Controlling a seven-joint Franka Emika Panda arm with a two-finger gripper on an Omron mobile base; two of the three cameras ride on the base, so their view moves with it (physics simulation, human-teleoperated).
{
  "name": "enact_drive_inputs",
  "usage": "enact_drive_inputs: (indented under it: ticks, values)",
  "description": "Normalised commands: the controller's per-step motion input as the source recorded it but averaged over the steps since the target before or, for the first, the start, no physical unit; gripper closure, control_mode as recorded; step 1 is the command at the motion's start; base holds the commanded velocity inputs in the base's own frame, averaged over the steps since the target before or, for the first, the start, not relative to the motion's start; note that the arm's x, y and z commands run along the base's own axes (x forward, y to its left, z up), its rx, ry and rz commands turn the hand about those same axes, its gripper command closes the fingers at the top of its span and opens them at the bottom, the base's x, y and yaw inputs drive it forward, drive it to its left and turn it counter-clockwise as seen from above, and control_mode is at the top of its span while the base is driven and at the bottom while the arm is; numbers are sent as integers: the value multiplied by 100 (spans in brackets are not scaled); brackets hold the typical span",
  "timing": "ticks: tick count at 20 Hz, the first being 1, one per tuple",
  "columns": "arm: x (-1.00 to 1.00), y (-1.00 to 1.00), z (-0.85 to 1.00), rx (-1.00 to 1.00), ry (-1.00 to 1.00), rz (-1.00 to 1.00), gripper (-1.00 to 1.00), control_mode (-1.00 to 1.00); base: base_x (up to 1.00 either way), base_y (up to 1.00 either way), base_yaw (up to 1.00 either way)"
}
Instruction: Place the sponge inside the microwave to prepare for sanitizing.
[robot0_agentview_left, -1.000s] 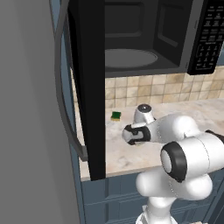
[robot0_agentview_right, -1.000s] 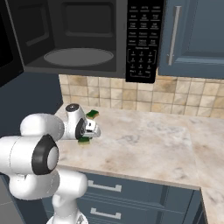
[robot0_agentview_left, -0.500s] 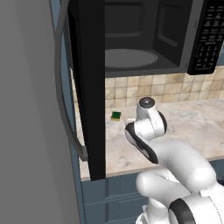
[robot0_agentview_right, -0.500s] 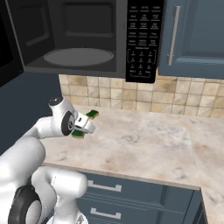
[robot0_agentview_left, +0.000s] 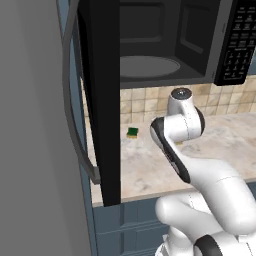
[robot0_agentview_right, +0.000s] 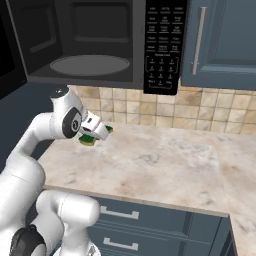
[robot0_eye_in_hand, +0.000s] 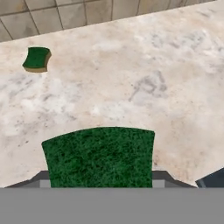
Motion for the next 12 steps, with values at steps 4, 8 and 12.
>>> enact_drive_inputs:
  ticks: [4,8,12]
  values:
    - [-72,0,66,0,-1,0,100,-100,0,0,0]
    - [-91,8,59,-3,-14,0,100,-100,0,0,0]
    - [-56,5,78,-5,-12,0,100,-100,0,0,0]
